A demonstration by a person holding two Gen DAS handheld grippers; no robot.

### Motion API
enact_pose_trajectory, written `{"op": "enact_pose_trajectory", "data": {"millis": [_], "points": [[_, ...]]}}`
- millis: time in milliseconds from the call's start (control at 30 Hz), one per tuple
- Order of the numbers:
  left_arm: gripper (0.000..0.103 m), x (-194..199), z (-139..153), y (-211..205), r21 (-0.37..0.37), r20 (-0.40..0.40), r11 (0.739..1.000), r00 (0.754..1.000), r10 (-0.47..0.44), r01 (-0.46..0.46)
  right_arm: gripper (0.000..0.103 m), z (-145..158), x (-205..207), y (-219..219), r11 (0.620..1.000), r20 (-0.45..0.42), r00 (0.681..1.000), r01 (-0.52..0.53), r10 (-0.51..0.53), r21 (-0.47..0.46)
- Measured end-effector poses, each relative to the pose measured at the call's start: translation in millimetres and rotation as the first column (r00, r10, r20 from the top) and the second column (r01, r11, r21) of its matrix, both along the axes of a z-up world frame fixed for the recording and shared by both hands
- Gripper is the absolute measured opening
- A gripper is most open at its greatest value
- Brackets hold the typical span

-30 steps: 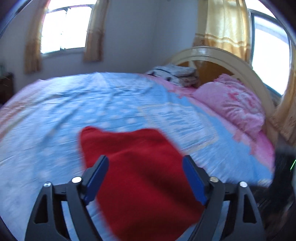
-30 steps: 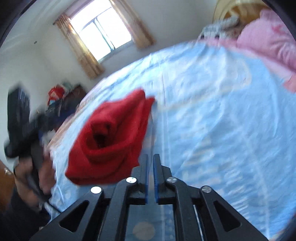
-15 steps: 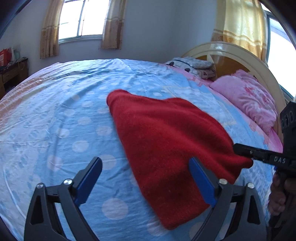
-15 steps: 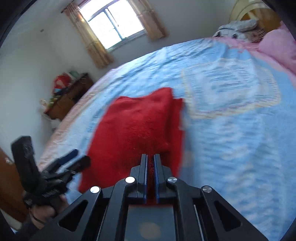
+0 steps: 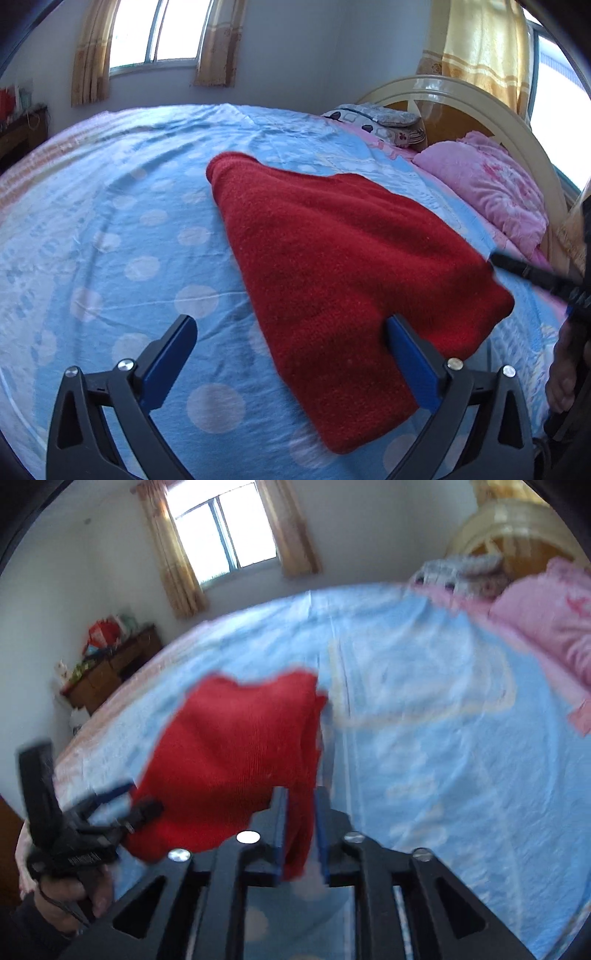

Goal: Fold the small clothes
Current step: 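Lower the folded sweater onto the bed and open both tools, then press the folded sweater flat with the right tool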

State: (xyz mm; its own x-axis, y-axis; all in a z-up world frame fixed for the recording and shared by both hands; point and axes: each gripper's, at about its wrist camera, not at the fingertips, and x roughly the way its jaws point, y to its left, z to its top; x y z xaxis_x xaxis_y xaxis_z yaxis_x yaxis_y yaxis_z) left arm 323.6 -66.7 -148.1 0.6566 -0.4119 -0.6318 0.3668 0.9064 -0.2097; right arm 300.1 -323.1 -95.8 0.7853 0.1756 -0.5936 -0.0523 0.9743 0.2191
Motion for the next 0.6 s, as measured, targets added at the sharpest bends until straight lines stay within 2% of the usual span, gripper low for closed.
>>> {"op": "enact_pose_trajectory", "data": {"millis": [67,133,233,333,433,500,600], "points": [[0.103,2,-2,1,-0.016,-0.017,1.000,1.000,-0.003,0.003,0.022,19,1,10,1.000,0.051,0.998,-0.030,0.030,-0.010],[0.103,1,-2,1,-0.022,-0.022,1.000,1.000,-0.004,0.003,0.022,32,15,26,0.996,0.052,0.994,-0.092,0.093,-0.019],[0.103,-2,-2,0,-0.013,-0.009,1.000,1.000,0.002,-0.002,0.032,37,43,46,0.986,0.017,0.986,-0.163,0.163,-0.021],[0.103,-6,-1,-3,0.009,0.011,1.000,1.000,0.009,-0.009,0.032,25,81,52,0.984,-0.073,0.981,-0.179,0.181,0.022],[0.103,-7,-1,-5,0.022,0.018,1.000,1.000,0.008,-0.008,0.032,2,110,43,0.992,-0.173,0.977,-0.125,0.125,0.009],[0.103,-6,-1,-5,0.025,0.015,1.000,1.000,0.002,-0.002,0.032,-11,116,31,0.994,-0.204,0.973,-0.108,0.112,0.030],[0.103,-6,-2,-5,0.025,0.011,1.000,1.000,-0.005,0.005,0.032,-22,108,16,0.992,-0.196,0.974,-0.103,0.115,0.071]]}}
